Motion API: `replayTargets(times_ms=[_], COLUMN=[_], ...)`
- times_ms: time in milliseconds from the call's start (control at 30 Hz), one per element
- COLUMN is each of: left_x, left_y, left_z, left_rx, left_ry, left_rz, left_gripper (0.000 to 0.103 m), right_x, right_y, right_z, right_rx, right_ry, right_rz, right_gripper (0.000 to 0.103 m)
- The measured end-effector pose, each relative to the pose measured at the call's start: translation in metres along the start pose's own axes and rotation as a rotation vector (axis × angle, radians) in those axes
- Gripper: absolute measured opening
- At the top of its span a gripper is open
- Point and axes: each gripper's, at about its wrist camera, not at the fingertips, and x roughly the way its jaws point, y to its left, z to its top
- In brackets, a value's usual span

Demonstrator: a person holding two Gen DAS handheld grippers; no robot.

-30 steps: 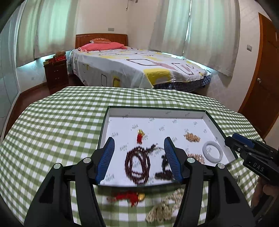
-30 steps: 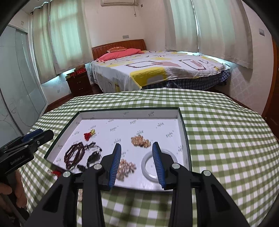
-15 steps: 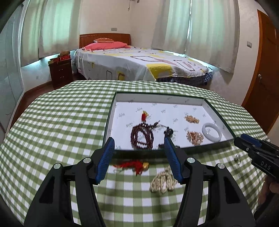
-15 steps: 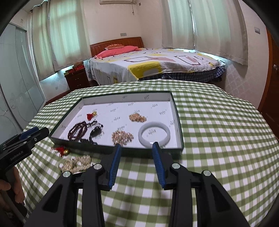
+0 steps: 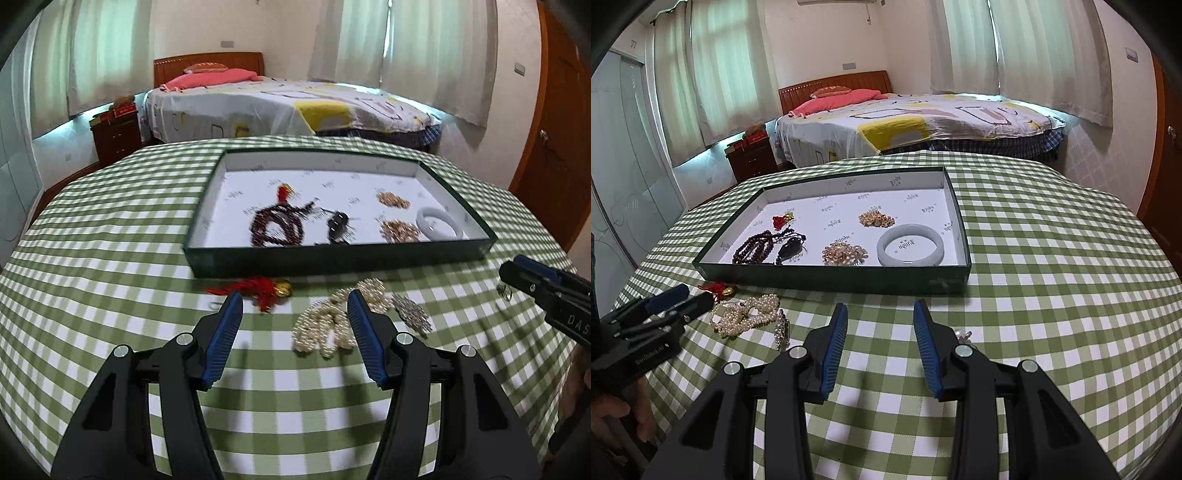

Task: Organize jewelry
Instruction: 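Grasp the white pearl strand with the left tool while the right tool grasps the pearl ring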

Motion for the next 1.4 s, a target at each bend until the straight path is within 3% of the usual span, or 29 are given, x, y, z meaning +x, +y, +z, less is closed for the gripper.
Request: replayTargets(times_ms=[800, 933, 1033, 1400], left_x=[0.037, 0.035, 0.034, 0.017], left_y=[-0.03, -0.034, -0.038, -0.033], left_z=[-0.001, -0.002, -0.003, -0.001], left_rx=[0.076, 0.103, 0.13, 0.116], left_ry=[0.124, 0.109, 0.102, 0.058], left_rz=[-0.027, -0.043, -0.066, -0.091], left_gripper=[0.059, 0.03, 0.015, 0.01], right_x=[0.009, 0.01, 0.011, 0.011], right_y=[-0.021, -0.02, -0.018, -0.02], right_z=[-0.006, -0.007, -0.007, -0.007], right_rx=[0.049, 0.045, 0.042, 0.04], right_ry=[0.026, 0.031, 0.035, 0.035], right_rz=[-0.024, -0.024, -0.025, -0.039], right_gripper=[0.038, 0.038, 0.038, 0.038])
